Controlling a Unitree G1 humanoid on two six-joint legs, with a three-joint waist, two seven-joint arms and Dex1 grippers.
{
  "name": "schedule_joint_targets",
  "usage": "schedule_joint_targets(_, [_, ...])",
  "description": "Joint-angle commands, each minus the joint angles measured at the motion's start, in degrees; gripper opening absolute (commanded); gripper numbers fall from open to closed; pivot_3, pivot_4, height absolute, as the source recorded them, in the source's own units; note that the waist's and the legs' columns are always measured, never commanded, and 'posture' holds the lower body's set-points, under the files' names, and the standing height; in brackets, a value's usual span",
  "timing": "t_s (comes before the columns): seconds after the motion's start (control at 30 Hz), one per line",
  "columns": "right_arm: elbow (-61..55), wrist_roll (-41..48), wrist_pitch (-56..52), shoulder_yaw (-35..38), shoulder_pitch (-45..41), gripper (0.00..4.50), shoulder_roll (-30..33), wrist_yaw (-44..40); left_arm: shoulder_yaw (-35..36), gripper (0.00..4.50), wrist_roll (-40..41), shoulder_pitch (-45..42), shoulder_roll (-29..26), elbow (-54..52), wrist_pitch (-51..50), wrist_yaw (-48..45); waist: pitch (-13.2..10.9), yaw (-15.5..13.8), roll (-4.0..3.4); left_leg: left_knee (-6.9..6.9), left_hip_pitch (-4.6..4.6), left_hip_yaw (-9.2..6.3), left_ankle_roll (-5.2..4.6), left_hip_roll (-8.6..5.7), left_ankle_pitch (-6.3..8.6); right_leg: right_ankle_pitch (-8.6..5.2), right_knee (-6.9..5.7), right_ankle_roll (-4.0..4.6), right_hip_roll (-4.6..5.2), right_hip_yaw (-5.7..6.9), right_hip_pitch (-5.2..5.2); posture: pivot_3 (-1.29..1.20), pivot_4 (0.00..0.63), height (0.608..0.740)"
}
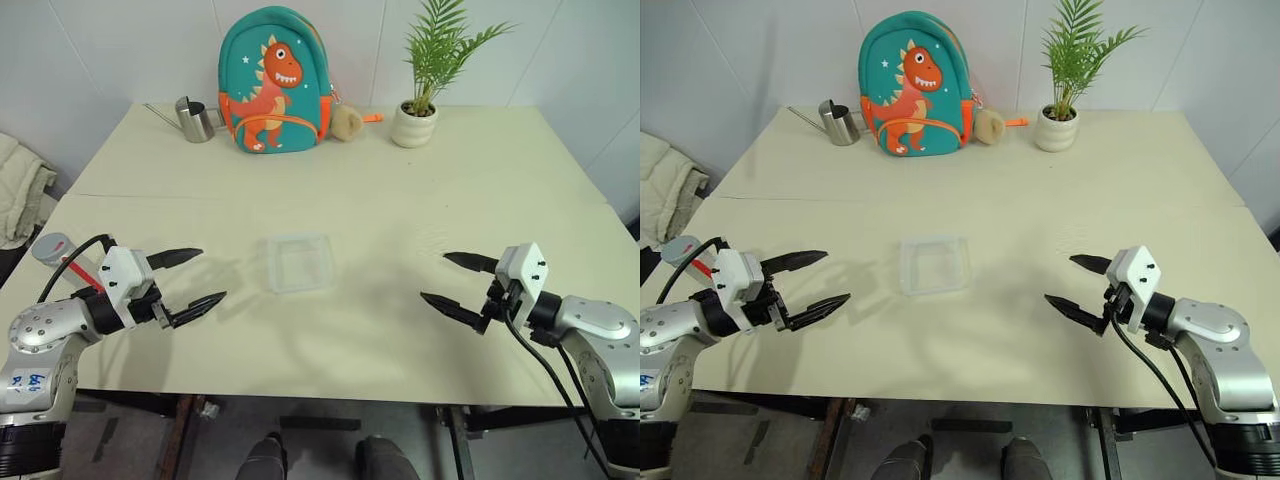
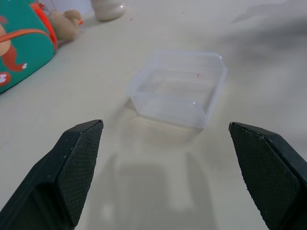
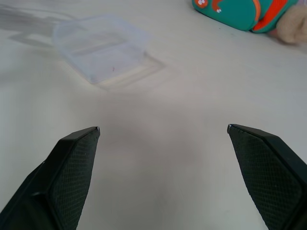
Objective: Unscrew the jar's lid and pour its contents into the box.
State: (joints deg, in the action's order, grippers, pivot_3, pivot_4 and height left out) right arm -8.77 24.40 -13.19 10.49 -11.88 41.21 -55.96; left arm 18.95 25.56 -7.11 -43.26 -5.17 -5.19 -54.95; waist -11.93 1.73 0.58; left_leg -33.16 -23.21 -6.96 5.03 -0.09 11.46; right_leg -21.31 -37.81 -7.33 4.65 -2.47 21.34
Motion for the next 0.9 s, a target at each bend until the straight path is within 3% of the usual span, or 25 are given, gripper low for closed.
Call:
schedule_joint_targets(0.03, [1.39, 0.61, 0.57, -1.44, -3.1, 4.5, -0.56, -1.33, 2.65, 4.47, 1.62, 0.83, -0.67, -3.31, -0.45, 0.83, 0.0, 0.04, 0.01, 0.0, 0.0, 0.01, 0.0, 0.0, 0.0, 0.01, 0.0, 0.0, 0.0, -0.01, 0.0, 0.0, 0.15, 0.74])
schedule_joint_targets(0.2, [6.15, -0.72, 2.85, -4.1, -7.33, 4.5, -1.85, -2.99, 5.69, 4.47, 0.83, 4.53, 0.3, -5.8, -0.2, 3.86, 0.01, 0.03, 0.02, -0.03, 0.0, 0.03, 0.0, 0.01, 0.0, 0.06, 0.0, 0.01, 0.0, -0.03, 0.0, 0.0, 0.15, 0.74])
schedule_joint_targets(0.33, [7.6, -0.2, 2.76, -6.54, -11.53, 4.5, -3.72, -4.42, 11.56, 4.47, 1.27, 10.06, 4.36, -9.01, -1.91, 11.55, 0.01, 0.36, 0.02, 0.01, 0.0, 0.1, -0.03, 0.04, 0.02, 0.06, 0.03, 0.01, -0.01, -0.11, 0.05, 0.0, 0.15, 0.74])
schedule_joint_targets(0.47, [7.19, 1.25, 1.09, -9.46, -15.9, 4.5, -6.68, -6.39, 15.82, 4.47, -0.45, 16.66, 12.32, -15.86, -4.58, 23.35, 0.03, 0.38, 0.07, -0.04, 0.0, 0.14, -0.04, 0.07, 0.03, 0.07, 0.0, -0.01, -0.03, -0.15, 0.08, 0.0, 0.15, 0.74])
schedule_joint_targets(0.63, [7.55, 3.65, -1.77, -13.1, -23.1, 4.5, -11.69, -9.15, 15.85, 4.47, -4.14, 22.07, 24.38, -24.59, -5.96, 38.18, 0.02, -0.09, 0.21, -0.23, -0.01, 0.16, -0.05, 0.06, 0.04, 0.2, 0.0, -0.08, -0.03, -0.18, 0.03, 0.0, 0.15, 0.74])
schedule_joint_targets(0.77, [9.19, 4.19, -3.22, -14.34, -27.5, 4.5, -15.24, -9.16, 16.46, 4.47, -7.59, 19.09, 32.76, -25.71, -8.06, 52.3, 0.06, -0.31, 0.28, -0.47, -0.01, 0.11, -0.05, 0.07, 0.04, 0.4, 0.04, -0.11, -0.1, -0.14, -0.11, 0.0, 0.15, 0.74])
schedule_joint_targets(0.9, [10.22, 4.22, -3.4, -15.27, -29.78, 4.5, -19.04, -8.77, 14.26, 4.47, -12.25, 14.49, 36.65, -22.87, -7.67, 60.62, 0.09, -0.32, 0.39, -0.6, -0.02, 0.11, -0.05, 0.04, 0.04, 0.72, 0.21, -0.17, -0.12, -0.15, -0.22, 0.0, 0.15, 0.74])
